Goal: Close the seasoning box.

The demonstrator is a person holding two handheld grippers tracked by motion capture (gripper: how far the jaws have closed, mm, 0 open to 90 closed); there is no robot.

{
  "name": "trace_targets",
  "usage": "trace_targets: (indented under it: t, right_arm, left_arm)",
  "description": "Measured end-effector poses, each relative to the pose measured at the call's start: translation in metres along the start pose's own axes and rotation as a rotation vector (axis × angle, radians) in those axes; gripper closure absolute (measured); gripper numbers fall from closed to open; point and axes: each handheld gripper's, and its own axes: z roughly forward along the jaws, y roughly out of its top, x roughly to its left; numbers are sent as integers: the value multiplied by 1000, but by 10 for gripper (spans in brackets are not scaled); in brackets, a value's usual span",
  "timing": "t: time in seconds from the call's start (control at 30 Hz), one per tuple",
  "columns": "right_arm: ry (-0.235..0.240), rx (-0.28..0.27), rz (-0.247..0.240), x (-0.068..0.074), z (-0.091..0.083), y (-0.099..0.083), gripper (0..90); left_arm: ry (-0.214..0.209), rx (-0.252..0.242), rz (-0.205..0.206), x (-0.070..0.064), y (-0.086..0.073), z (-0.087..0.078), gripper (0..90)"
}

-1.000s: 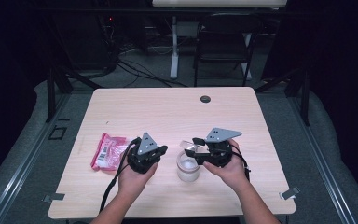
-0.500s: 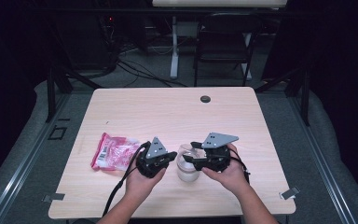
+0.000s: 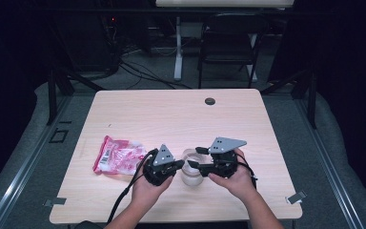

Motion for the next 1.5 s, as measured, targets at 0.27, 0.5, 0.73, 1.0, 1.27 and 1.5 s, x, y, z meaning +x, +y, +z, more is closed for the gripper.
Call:
trace_targets:
  t: [0.27,0.5,0.73,1.0,1.27,1.5]
  right_arm:
    - [5,-4,34,-5,-2,-1,504]
    - [0,-18,64,-10,-5,-2,576]
    - [-6,-16,76,-13,-5,-3,576]
    - [-13,-20,80,-15,-6,-3,576]
    - [-12,-17,81,-15,-5,-3,575]
    - [-11,-13,83,-16,-6,-4,573]
  left_arm:
    - [1,18,-2,-3,-8,3,900]
    - [-5,26,-3,-4,-11,4,900]
    - [3,40,-2,-4,-14,5,900]
    - [15,36,-23,2,-19,-1,899]
    - [28,30,-33,7,-22,-5,869]
    - [38,23,-41,9,-24,-7,801]
